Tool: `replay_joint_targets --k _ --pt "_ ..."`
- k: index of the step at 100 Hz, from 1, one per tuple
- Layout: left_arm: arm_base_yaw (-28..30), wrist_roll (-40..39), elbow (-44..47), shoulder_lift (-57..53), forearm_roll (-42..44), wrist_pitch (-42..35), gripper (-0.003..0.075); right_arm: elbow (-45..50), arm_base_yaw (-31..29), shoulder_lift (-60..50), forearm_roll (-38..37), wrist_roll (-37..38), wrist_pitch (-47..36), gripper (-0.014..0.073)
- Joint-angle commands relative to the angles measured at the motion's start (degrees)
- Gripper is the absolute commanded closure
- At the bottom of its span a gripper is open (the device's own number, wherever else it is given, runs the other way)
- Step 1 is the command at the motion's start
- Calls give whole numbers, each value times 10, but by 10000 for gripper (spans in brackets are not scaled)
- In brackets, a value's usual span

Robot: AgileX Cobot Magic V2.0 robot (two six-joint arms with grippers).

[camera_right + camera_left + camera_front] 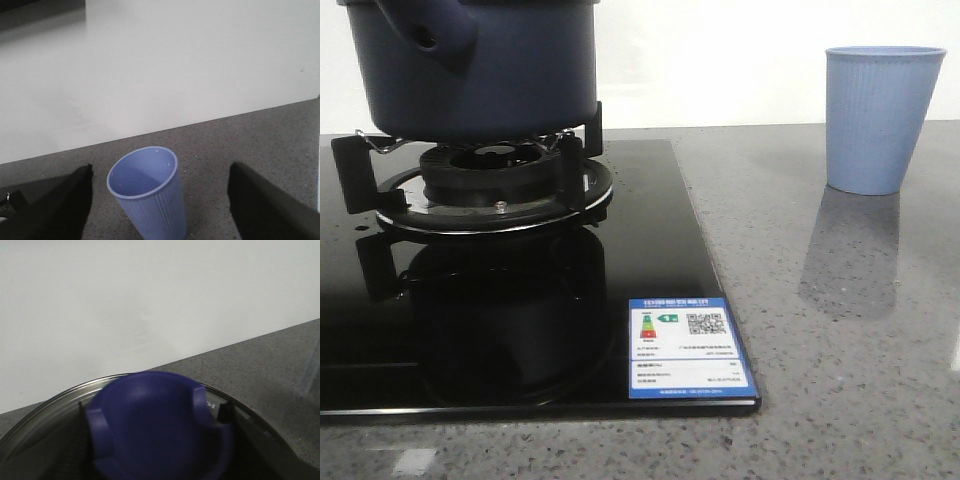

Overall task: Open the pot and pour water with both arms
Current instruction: 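Lower the lid back onto the pot and open the left gripper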

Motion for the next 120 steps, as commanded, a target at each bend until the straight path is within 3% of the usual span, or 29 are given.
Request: replay_joint_targets --k 1,33,50,58,84,108,115,120 --pt "-4 -3 -22 -16 2 -60 342 -16 -4 -4 -12 -4 8 114" --pt "-4 -3 -22 -14 2 -39 332 -15 -4 -4 -12 -4 3 114" --pt "-4 -3 -22 -14 2 -37 167 -15 -4 -4 -12 -4 3 114" --pt "-4 -3 -22 -18 2 -37 129 -15 -4 -4 -12 -4 3 114" --pt "14 -3 -22 -74 1 -31 131 -15 -4 -4 -13 -4 3 114" --pt "97 -2 -22 -161 2 32 132 -15 -4 -4 -48 -4 3 121" --pt "128 -2 -22 -182 2 68 155 -15 -4 -4 -68 -4 3 160" --pt "149 -2 -22 -196 2 89 212 -15 -4 -4 -85 -4 3 226"
